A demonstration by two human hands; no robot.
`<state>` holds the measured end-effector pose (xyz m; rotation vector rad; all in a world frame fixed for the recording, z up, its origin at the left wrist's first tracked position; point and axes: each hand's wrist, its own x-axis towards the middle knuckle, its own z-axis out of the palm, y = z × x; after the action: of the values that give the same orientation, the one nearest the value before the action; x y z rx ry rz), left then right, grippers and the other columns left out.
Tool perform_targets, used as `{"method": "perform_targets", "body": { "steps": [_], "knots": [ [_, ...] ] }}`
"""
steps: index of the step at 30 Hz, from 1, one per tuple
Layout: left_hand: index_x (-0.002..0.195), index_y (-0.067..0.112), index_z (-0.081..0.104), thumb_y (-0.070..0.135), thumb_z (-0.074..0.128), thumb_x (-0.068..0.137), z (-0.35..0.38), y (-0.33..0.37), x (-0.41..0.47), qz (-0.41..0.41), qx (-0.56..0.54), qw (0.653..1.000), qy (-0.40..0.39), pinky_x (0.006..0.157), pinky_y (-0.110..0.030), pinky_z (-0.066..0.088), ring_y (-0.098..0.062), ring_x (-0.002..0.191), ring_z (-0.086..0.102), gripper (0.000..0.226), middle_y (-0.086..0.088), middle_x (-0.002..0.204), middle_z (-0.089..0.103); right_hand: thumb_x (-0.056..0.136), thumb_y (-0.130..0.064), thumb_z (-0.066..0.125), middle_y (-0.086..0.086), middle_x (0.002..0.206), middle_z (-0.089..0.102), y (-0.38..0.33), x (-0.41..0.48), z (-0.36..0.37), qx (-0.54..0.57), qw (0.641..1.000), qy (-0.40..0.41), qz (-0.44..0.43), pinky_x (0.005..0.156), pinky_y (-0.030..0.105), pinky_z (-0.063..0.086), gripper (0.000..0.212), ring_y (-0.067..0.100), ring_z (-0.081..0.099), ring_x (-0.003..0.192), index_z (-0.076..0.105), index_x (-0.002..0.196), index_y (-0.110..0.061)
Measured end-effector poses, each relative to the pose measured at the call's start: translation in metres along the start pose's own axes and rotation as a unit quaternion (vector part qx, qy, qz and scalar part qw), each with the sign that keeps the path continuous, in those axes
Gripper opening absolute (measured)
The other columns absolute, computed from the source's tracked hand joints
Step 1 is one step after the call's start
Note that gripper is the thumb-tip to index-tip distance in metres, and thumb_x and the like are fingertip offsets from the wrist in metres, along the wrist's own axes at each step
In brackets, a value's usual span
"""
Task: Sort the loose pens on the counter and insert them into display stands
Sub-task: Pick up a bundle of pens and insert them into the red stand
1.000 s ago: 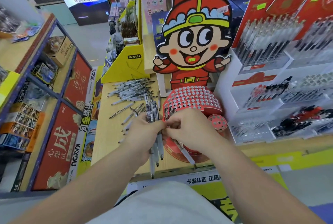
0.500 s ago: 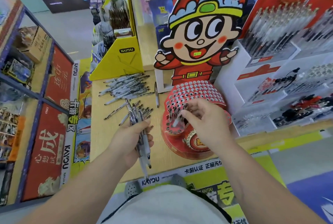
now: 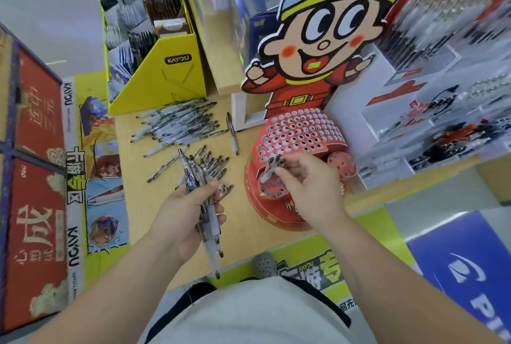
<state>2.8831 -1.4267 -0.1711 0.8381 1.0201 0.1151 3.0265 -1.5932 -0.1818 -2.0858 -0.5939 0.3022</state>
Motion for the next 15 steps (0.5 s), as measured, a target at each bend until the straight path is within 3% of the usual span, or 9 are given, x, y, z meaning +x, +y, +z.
{"method": "perform_targets", "body": {
  "steps": [4, 8, 11, 15],
  "knots": [
    [0.104, 0.008, 0.062, 0.015, 0.065, 0.098, -0.003, 0.0, 0.002, -0.007, 0.004, 1.0, -0.017, 0.055, -0.035, 0.051, -0.021, 0.059, 0.053, 0.009, -0.006, 0.072, 0.058, 0.09, -0.017, 0.073, -0.011, 0.089, 0.072, -0.004, 0.003, 0.005, -0.049, 0.999, 0.014, -0.016, 0.076, 0.007, 0.048, 0.01, -0.007, 0.065, 0.083, 0.074, 0.101, -0.016],
    [0.105, 0.007, 0.063, 0.013, 0.065, 0.097, -0.004, 0.002, 0.003, -0.007, 0.003, 1.0, -0.019, 0.056, -0.034, 0.053, -0.021, 0.059, 0.054, 0.01, -0.007, 0.073, 0.058, 0.092, -0.019, 0.07, -0.012, 0.085, 0.073, -0.009, 0.006, 0.01, -0.087, 0.996, -0.026, -0.024, 0.078, 0.022, 0.056, 0.004, 0.0, 0.068, 0.081, 0.074, 0.092, -0.02],
    [0.105, 0.006, 0.063, 0.014, 0.066, 0.096, -0.003, 0.002, 0.003, -0.007, 0.007, 1.0, -0.027, 0.055, -0.034, 0.054, -0.021, 0.058, 0.055, 0.012, -0.007, 0.073, 0.059, 0.09, -0.02, 0.073, -0.013, 0.083, 0.072, -0.012, 0.008, 0.012, -0.101, 0.995, -0.017, -0.018, 0.075, 0.017, 0.053, 0.002, 0.0, 0.067, 0.078, 0.075, 0.09, -0.021],
    [0.105, 0.006, 0.061, 0.013, 0.067, 0.096, 0.001, 0.002, 0.002, -0.006, 0.008, 0.999, -0.041, 0.055, -0.034, 0.054, -0.02, 0.058, 0.056, 0.013, -0.008, 0.074, 0.059, 0.088, -0.021, 0.076, -0.008, 0.087, 0.071, -0.008, 0.006, 0.019, -0.127, 0.991, -0.018, -0.022, 0.076, 0.028, 0.055, 0.007, 0.006, 0.066, 0.079, 0.076, 0.094, -0.018]
  ]
}}
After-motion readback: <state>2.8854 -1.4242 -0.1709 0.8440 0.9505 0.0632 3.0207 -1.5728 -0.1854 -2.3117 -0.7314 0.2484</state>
